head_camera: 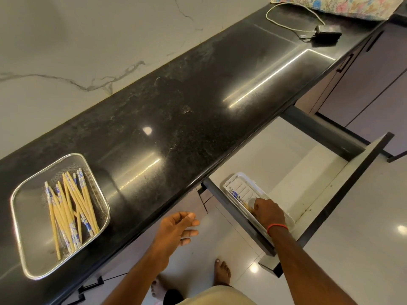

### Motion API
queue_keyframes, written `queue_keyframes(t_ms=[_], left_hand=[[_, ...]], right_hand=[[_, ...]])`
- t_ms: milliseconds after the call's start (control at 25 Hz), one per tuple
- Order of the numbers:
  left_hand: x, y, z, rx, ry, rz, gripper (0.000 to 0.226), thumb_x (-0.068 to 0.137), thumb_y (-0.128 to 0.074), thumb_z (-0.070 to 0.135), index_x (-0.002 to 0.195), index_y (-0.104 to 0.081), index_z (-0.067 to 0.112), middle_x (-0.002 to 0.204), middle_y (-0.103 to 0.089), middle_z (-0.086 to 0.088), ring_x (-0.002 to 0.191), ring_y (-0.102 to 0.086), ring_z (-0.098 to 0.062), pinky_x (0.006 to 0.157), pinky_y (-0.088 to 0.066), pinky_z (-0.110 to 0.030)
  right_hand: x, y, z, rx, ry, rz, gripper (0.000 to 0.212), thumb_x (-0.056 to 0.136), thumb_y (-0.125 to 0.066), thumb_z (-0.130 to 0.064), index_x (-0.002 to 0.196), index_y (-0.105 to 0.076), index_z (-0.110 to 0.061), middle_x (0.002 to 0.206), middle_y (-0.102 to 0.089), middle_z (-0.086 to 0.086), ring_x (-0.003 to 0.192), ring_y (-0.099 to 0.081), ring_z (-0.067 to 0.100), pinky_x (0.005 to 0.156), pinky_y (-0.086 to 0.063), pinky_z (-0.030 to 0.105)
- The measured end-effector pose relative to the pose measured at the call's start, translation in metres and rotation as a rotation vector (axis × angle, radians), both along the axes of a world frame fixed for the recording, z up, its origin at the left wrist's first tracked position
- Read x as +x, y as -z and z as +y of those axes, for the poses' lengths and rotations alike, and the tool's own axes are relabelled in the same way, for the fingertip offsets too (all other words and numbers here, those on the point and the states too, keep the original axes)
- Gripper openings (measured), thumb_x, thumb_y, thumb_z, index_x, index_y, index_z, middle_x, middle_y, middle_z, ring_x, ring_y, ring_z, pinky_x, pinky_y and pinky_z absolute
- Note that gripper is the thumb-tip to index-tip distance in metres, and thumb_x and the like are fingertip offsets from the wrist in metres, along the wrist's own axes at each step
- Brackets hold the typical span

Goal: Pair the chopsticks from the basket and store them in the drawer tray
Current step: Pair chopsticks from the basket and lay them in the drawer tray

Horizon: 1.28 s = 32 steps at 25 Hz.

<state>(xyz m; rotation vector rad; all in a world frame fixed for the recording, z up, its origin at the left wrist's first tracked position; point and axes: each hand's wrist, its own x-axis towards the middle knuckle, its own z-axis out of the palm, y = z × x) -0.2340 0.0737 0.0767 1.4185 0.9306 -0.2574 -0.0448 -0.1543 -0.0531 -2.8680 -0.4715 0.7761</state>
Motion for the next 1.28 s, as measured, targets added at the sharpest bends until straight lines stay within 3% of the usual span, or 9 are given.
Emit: queue_keyframes(t_ms=[160, 400, 600, 760, 840, 1000, 1080, 1280], left_hand=[[-0.003, 0.002, 0.001, -0.013, 0.014, 0.003, 0.022, 0.097, -0.058, 0.034, 0.108, -0.069, 0.018, 0.103, -0.079, 0.003, 0.097, -0.075, -0.019, 0.088, -0.056, -0.035], [-0.009, -0.002, 0.006, -0.015, -0.001, 0.005, 0.021, 0.098, -0.058, 0.032, 0.109, -0.068, 0.018, 0.106, -0.077, 0.002, 0.099, -0.074, -0.018, 0.086, -0.056, -0.033], [-0.016, -0.015, 0.015, -0.016, -0.033, 0.005, 0.02, 0.097, -0.06, 0.037, 0.103, -0.069, 0.02, 0.104, -0.078, 0.003, 0.097, -0.074, -0.017, 0.087, -0.055, -0.033], [-0.022, -0.021, 0.024, -0.033, -0.044, 0.017, 0.017, 0.096, -0.061, 0.04, 0.098, -0.067, 0.025, 0.099, -0.077, 0.008, 0.087, -0.073, -0.01, 0.077, -0.052, -0.025], [-0.026, -0.025, 0.029, -0.034, -0.075, 0.002, 0.013, 0.095, -0.062, 0.04, 0.096, -0.067, 0.027, 0.097, -0.077, 0.009, 0.084, -0.072, -0.009, 0.077, -0.051, -0.026], [-0.038, -0.041, 0.045, 0.041, -0.123, -0.092, 0.019, 0.096, -0.062, 0.036, 0.106, -0.068, 0.022, 0.1, -0.077, 0.005, 0.086, -0.071, -0.009, 0.08, -0.054, -0.027], [-0.043, -0.049, 0.056, 0.078, -0.165, -0.151, 0.021, 0.096, -0.062, 0.033, 0.109, -0.069, 0.017, 0.106, -0.077, -0.003, 0.088, -0.071, -0.012, 0.08, -0.053, -0.027], [-0.051, -0.069, 0.089, 0.107, -0.273, -0.22, 0.025, 0.098, -0.059, 0.032, 0.114, -0.067, 0.016, 0.107, -0.077, 0.002, 0.097, -0.073, -0.016, 0.08, -0.056, -0.023]], right_hand=[[-0.004, -0.003, 0.001, -0.027, 0.006, -0.011, 0.017, 0.094, -0.051, -0.022, 0.085, -0.065, -0.02, 0.089, -0.07, 0.005, 0.083, -0.066, 0.024, 0.076, -0.054, 0.034], [-0.011, -0.01, 0.0, -0.055, -0.03, -0.039, 0.02, 0.098, -0.051, -0.033, 0.092, -0.065, -0.021, 0.087, -0.071, 0.001, 0.081, -0.067, 0.018, 0.078, -0.057, 0.032], [-0.013, -0.012, 0.001, -0.035, -0.048, -0.003, 0.024, 0.098, -0.042, -0.042, 0.081, -0.053, -0.029, 0.08, -0.063, -0.006, 0.075, -0.061, 0.012, 0.074, -0.052, 0.026], [-0.012, -0.018, 0.002, -0.022, 0.019, 0.084, 0.029, 0.095, -0.037, -0.054, 0.087, -0.056, -0.034, 0.099, -0.068, 0.002, 0.088, -0.063, 0.021, 0.08, -0.049, 0.032], [-0.015, -0.03, 0.007, -0.009, 0.101, 0.108, 0.036, 0.092, -0.041, -0.061, 0.078, -0.057, -0.032, 0.098, -0.066, 0.005, 0.086, -0.061, 0.025, 0.08, -0.047, 0.034], [-0.011, -0.065, 0.028, 0.099, 0.23, 0.01, 0.031, 0.087, -0.063, -0.052, 0.075, -0.065, -0.024, 0.081, -0.064, 0.005, 0.076, -0.056, 0.031, 0.075, -0.046, 0.034], [-0.011, -0.088, 0.048, 0.158, 0.192, -0.042, 0.028, 0.09, -0.059, -0.051, 0.081, -0.064, -0.025, 0.081, -0.063, 0.008, 0.076, -0.051, 0.03, 0.076, -0.046, 0.035], [-0.023, -0.141, 0.113, 0.457, -0.027, -0.175, 0.023, 0.095, -0.06, -0.036, 0.081, -0.064, -0.018, 0.062, -0.063, 0.0, 0.055, -0.057, 0.018, 0.053, -0.043, 0.027]])
